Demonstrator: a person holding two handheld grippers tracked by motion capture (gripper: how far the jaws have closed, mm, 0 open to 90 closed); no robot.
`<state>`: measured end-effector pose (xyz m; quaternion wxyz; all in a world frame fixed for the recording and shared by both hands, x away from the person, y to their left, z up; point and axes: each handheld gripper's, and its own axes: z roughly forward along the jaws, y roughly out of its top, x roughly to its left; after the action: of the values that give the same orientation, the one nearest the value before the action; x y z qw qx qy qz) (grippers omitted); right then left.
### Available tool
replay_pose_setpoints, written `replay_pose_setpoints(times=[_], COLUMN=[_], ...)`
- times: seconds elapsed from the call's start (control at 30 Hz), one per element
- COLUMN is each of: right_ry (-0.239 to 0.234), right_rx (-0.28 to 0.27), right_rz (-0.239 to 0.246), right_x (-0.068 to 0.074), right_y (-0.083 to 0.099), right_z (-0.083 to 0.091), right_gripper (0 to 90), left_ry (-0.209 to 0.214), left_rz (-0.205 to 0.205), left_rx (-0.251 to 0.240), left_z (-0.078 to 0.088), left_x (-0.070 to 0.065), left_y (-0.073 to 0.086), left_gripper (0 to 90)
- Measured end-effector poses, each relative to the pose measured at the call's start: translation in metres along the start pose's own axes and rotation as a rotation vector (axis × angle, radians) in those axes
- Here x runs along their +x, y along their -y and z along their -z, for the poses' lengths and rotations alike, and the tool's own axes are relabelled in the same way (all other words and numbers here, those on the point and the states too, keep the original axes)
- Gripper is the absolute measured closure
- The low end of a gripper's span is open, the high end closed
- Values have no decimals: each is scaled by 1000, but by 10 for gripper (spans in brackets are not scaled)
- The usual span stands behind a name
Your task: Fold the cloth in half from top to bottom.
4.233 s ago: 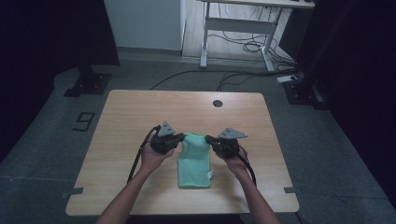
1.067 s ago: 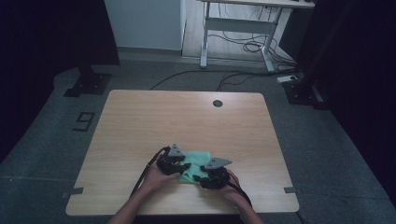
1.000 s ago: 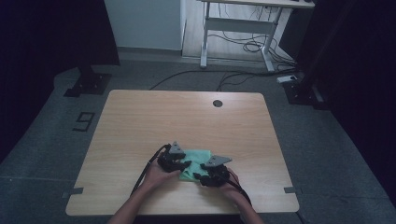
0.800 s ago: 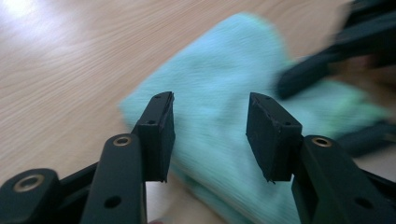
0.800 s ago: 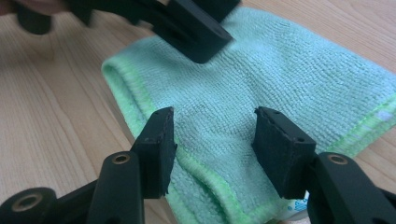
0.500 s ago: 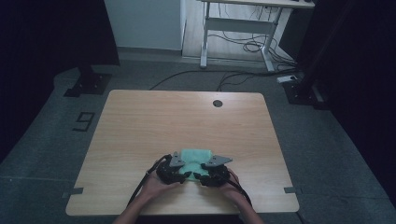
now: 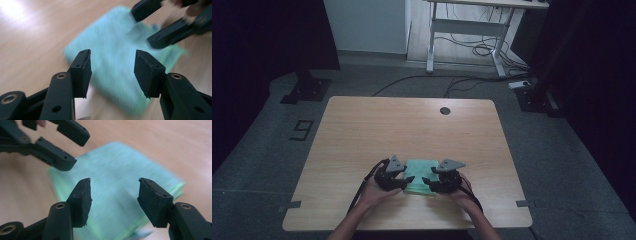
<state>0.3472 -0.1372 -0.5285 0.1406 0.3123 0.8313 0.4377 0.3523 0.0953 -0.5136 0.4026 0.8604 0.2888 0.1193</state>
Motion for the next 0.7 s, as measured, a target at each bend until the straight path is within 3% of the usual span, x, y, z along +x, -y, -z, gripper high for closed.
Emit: replay_pose_setpoints(times=[0.1, 0.17, 0.23, 0.3, 0.4, 0.47, 0.53, 0.7], right_ry=[6, 7, 5, -6, 25, 25, 15, -13], right_rx=[42, 84, 99, 79, 56, 44, 37, 79], right_rz=[-15, -39, -65, -92, -83, -82, -70, -31], right_x=[-14, -23, -30, -33, -30, -26, -17, 3], right_y=[-8, -7, -2, 0, 0, 1, 5, 22], right_z=[-13, -23, -28, -25, -15, -6, 3, 5], right_gripper=[408, 391, 385, 377, 358, 348, 346, 343], left_ry=[15, 17, 21, 12, -25, -19, -6, 25], left_rz=[8, 38, 50, 59, 33, 31, 12, -16], left_rx=[55, 94, 96, 75, 41, 3, -2, 52], left_z=[-20, -32, -36, -34, -23, -9, 1, 3], left_x=[9, 14, 15, 14, 9, 4, -3, -17], left_y=[-10, -8, -3, 1, 0, 0, 2, 13], left_gripper=[482, 478, 474, 471, 450, 450, 448, 444])
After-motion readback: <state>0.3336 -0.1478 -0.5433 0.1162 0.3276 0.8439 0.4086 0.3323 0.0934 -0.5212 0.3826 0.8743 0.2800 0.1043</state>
